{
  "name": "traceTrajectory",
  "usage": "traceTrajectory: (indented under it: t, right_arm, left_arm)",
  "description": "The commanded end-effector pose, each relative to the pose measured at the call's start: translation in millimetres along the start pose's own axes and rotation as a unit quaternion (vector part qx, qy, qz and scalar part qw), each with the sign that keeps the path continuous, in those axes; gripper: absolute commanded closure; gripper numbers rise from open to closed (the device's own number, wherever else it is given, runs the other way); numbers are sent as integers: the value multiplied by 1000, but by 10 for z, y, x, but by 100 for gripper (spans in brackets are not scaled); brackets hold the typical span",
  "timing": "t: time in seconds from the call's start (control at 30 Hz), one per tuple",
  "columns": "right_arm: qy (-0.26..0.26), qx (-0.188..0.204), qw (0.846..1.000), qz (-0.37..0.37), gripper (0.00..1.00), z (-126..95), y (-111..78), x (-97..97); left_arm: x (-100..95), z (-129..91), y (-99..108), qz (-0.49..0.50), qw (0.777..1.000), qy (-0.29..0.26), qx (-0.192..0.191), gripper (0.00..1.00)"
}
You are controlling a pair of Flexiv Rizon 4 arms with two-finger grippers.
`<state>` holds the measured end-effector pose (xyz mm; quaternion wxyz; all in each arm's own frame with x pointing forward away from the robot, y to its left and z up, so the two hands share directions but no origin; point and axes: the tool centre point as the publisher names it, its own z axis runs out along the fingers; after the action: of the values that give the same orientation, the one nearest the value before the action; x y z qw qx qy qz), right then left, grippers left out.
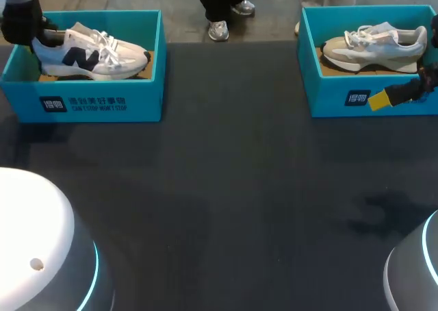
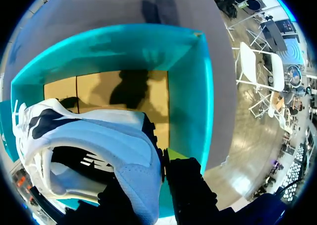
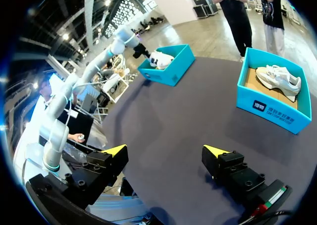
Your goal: Take the shoe out of the shoebox, open the shoe tongue, remove and reinsert the insole, then place the shoe into the shoebox
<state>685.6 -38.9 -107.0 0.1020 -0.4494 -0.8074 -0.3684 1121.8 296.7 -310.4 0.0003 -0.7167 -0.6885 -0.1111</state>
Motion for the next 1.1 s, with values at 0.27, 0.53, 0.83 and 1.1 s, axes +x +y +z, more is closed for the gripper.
traceTrajectory:
  t: [0.27, 0.53, 0.83, 1.1]
  right_arm:
    - [0, 3, 1000, 0, 0, 14, 23, -12]
    - [0, 3, 1000, 0, 0, 14, 23, -12]
    - [0, 3, 1000, 0, 0, 14, 23, -12]
    - [0, 3, 1000, 0, 0, 14, 23, -12]
  left_arm:
    - [-18, 209, 62, -9, 1000, 2, 10, 100]
    - [-39, 246, 2, -14, 1000, -1, 19, 100]
    - [-56, 254, -134, -15, 1000, -6, 23, 100]
    - [-49, 236, -218, -17, 1000, -2, 13, 100]
